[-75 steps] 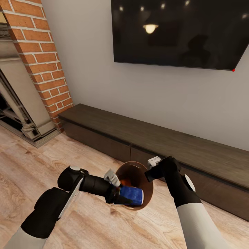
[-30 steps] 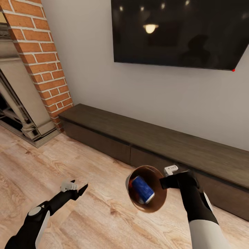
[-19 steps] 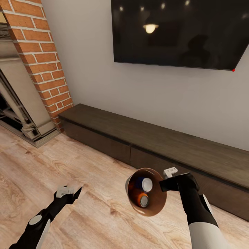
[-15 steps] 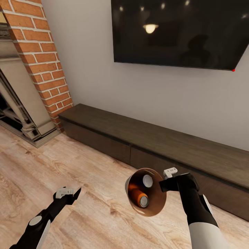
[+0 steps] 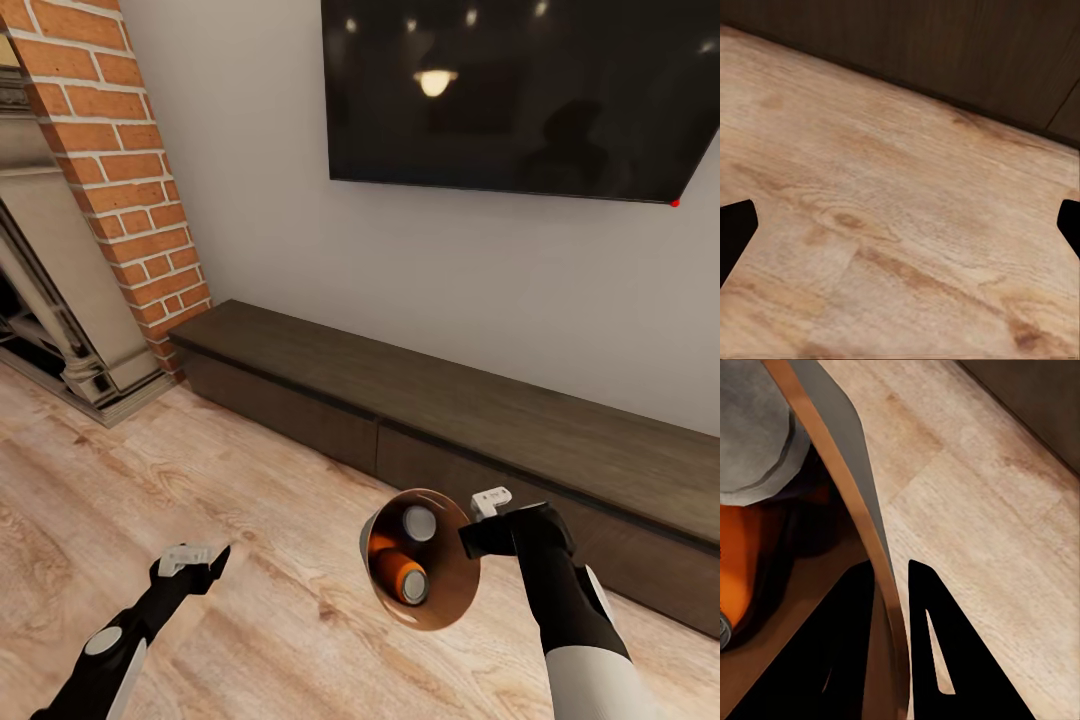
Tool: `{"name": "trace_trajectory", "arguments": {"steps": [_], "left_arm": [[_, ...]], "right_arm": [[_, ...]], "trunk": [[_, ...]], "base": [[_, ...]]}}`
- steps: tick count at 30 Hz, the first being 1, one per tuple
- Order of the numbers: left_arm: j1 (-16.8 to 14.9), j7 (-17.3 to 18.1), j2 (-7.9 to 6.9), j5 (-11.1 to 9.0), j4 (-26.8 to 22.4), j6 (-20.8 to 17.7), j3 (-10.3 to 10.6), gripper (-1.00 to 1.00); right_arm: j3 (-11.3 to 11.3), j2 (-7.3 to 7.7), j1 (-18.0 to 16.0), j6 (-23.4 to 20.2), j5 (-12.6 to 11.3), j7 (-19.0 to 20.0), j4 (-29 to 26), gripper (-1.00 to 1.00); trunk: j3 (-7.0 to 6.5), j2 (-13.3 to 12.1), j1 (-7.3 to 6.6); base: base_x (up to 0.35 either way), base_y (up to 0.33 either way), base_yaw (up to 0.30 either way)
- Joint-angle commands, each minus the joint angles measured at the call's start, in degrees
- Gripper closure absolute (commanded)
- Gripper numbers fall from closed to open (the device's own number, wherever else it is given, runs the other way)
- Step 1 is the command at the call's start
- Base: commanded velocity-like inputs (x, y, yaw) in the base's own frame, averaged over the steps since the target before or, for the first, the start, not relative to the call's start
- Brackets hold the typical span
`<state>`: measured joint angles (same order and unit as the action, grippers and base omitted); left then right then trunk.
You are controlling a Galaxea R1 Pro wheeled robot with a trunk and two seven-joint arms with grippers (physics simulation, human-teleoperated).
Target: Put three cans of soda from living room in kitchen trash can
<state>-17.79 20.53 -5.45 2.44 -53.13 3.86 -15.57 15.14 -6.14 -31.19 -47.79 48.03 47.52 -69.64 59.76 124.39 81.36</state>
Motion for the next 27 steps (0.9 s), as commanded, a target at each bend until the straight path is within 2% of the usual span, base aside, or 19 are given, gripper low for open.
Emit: {"name": "trace_trajectory", "arguments": {"steps": [1,27], "left_arm": [[-0.02,-0.12,0.00,-0.03,0.54,0.00,0.00,-1.00],[-0.05,-0.94,0.00,-0.01,1.92,-0.15,-0.08,-1.00]], "right_arm": [[-0.02,-0.01,-0.01,-0.47,-1.10,0.20,0.01,1.00],[-0.11,-0.31,0.07,-0.48,-1.17,0.28,0.10,1.00]], "trunk": [[-0.01,0.00,0.00],[-0.01,0.00,0.00]], "base": [[0.000,0.000,0.000],[0.000,0.000,0.000]]}}
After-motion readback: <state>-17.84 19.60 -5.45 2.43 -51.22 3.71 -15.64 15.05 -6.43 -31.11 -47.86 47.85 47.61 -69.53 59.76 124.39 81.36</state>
